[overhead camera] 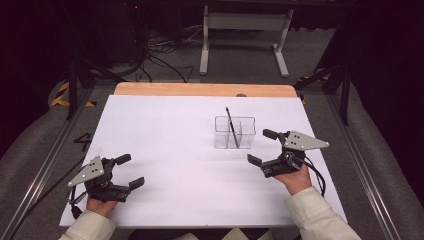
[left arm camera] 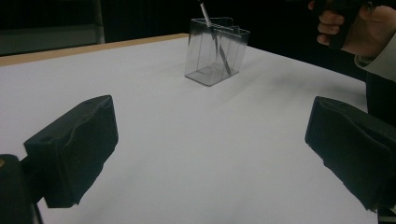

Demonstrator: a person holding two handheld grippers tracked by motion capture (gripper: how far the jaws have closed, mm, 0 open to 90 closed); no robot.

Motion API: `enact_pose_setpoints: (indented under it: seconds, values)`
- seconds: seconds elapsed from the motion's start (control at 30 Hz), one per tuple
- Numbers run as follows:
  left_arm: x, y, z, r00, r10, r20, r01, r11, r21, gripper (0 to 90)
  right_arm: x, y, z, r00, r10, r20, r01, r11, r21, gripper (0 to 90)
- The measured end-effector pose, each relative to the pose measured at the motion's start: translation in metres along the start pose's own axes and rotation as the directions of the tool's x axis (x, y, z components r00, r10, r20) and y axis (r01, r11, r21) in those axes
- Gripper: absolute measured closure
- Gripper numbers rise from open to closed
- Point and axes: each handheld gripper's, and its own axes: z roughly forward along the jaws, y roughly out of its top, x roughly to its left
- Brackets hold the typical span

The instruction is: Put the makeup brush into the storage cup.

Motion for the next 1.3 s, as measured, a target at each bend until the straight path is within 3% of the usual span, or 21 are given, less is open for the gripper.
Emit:
enact_pose_setpoints:
  seconds: [0.2,1.3]
  values:
    - [0.000,0.000,0.000,0.9999,0.002,0.010,-0.002,1.0000,-0.002,3.2,0.003,-0.011,-0.002,0.9998,0.009,-0.015,-0.009,1.000,0.006,0.4]
    - [0.003,-0.003,0.004,0.9996,-0.002,0.027,0.001,0.9998,0.021,2.7,0.010,-0.072,0.000,0.9987,0.050,0.013,-0.050,0.999,0.020,0.4]
